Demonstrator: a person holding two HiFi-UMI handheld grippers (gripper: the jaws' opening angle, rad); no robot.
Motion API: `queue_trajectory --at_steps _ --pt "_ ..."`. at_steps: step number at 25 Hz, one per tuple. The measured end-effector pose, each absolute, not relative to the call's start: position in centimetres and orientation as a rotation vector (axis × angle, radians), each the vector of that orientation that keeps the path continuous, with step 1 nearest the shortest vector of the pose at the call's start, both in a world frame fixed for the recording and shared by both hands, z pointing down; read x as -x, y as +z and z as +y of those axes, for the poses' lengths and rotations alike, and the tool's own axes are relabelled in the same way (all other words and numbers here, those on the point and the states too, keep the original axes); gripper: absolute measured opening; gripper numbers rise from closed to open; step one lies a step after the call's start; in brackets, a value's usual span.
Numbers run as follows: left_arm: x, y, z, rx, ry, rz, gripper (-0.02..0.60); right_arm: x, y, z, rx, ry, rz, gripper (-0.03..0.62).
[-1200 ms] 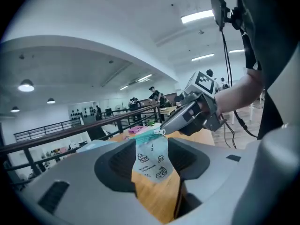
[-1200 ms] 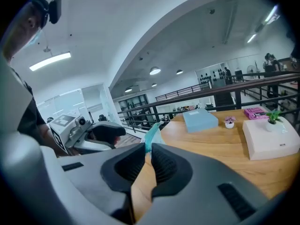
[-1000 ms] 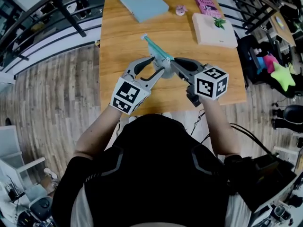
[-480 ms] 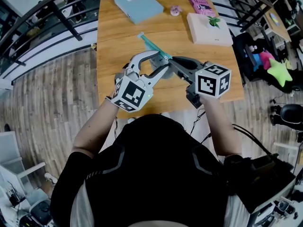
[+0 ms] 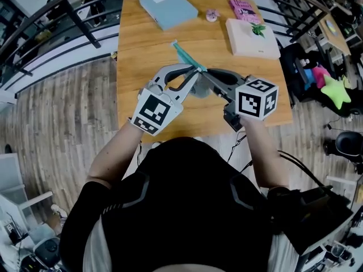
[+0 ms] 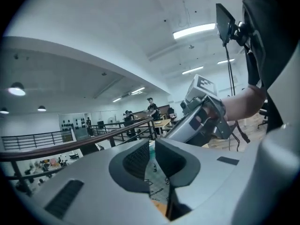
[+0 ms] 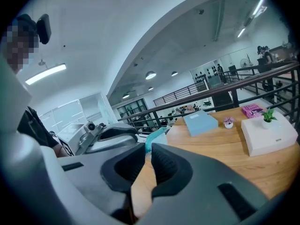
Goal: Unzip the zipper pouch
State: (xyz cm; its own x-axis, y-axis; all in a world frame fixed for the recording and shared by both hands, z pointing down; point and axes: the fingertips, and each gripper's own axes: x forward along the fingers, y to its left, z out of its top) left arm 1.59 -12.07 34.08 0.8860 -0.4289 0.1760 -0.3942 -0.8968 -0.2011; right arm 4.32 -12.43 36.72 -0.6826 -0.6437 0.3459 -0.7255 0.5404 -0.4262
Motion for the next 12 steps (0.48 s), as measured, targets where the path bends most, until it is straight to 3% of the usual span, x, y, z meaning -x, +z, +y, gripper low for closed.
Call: queue_trajectory --at_steps 12 --pt "-0.81 33.97 -12.86 2.920 -0.307 0.677 0.049 -3.50 36.04 -12.32 -1.101 0.783 -2.675 0.051"
